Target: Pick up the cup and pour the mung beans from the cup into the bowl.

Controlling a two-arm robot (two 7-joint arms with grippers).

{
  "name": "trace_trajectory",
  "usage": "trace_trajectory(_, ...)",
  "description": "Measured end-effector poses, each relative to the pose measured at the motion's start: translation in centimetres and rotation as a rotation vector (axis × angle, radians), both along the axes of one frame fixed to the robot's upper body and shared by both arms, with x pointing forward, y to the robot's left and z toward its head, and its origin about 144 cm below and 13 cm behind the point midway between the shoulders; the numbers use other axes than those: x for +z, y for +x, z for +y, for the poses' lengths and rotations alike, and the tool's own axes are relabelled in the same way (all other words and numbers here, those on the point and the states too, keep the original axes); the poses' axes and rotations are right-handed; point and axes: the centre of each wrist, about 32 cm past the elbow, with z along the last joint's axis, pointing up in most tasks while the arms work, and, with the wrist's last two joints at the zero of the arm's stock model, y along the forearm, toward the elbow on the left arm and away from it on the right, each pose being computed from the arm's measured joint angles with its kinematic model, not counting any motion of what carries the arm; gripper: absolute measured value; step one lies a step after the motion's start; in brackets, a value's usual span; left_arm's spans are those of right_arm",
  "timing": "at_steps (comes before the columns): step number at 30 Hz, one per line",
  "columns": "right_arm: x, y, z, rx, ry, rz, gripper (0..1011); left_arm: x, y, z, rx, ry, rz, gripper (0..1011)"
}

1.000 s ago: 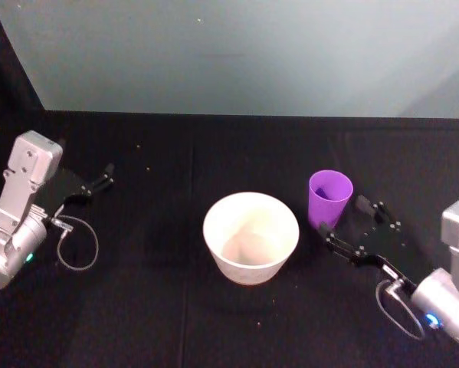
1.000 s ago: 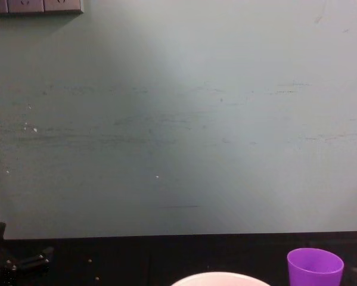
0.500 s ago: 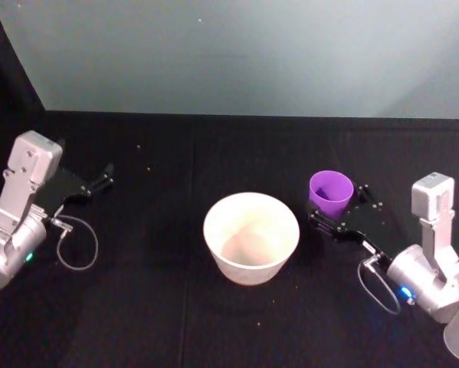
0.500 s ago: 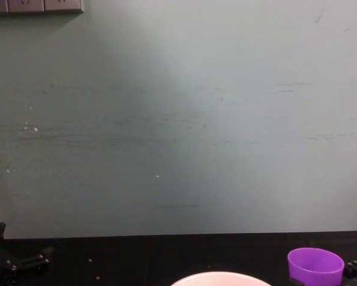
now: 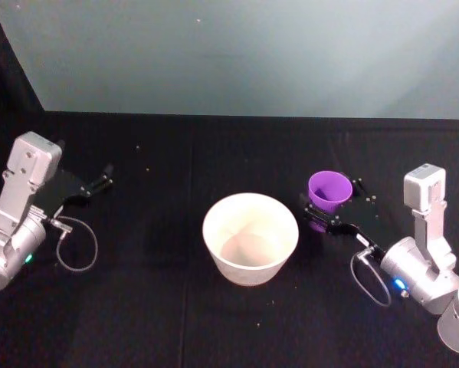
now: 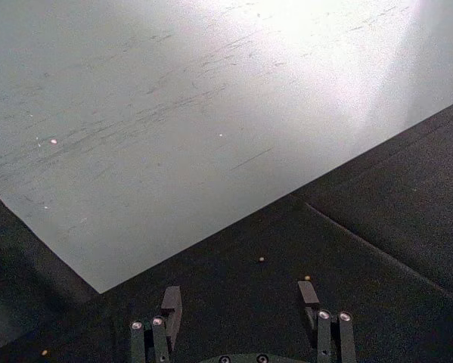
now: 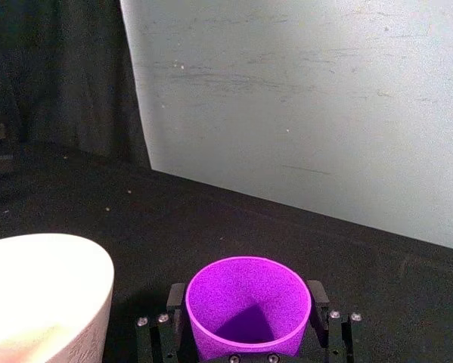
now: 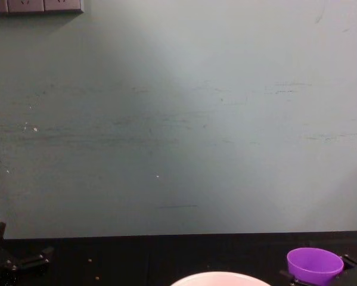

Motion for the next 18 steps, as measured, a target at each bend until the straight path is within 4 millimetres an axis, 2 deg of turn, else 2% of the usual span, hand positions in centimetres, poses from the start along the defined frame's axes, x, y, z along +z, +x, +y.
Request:
trace_trajectory(16, 0.01, -0.02, -0.05, 0.001, -0.002, -0.001, 1003, 0.0, 0.0, 0.0, 0.0, 0.0, 0.0, 1000)
trace_trajectory(18, 0.01, -0.03, -0.05, 0.001, -0.002, -0.001, 966, 0.0, 0.0, 0.0, 0.0, 0.0, 0.0, 1000)
